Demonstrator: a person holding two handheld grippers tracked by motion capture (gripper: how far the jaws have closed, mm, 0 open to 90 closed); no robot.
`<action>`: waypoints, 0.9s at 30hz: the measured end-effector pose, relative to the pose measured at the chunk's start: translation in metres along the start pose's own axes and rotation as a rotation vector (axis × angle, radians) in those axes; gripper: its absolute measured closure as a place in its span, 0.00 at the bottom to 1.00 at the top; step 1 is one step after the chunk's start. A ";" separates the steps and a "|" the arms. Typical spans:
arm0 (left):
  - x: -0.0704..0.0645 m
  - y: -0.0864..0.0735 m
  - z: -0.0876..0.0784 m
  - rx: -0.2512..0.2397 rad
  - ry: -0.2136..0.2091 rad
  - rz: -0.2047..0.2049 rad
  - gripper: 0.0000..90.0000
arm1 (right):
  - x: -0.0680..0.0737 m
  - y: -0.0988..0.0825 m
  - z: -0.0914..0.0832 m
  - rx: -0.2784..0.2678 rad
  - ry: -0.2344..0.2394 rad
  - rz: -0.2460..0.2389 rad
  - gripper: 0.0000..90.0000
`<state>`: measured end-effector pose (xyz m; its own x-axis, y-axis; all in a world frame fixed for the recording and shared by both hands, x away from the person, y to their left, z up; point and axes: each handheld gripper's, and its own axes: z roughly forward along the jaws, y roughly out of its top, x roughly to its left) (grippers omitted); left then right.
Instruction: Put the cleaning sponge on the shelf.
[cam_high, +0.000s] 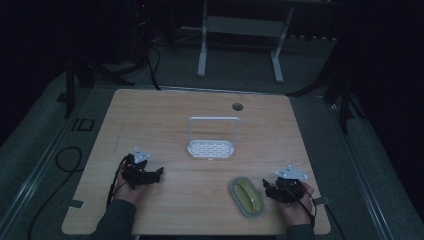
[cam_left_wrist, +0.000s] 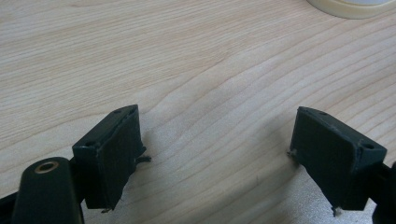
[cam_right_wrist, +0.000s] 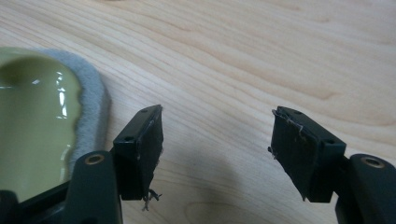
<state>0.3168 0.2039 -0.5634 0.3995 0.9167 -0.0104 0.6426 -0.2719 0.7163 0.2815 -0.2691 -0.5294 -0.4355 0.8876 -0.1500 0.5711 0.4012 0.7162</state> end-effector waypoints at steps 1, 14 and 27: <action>0.000 0.000 0.000 0.000 0.000 0.000 0.18 | 0.000 0.001 -0.002 -0.004 -0.009 0.004 0.39; 0.000 0.000 0.000 0.000 0.000 0.000 0.18 | 0.003 0.013 -0.024 -0.003 0.020 0.040 0.49; 0.000 0.000 0.000 0.001 0.001 0.000 0.18 | 0.019 0.026 -0.045 0.022 0.055 0.007 0.52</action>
<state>0.3168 0.2037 -0.5634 0.3989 0.9170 -0.0096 0.6432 -0.2723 0.7156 0.2568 -0.2524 -0.4832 -0.4684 0.8770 -0.1069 0.5895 0.4003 0.7016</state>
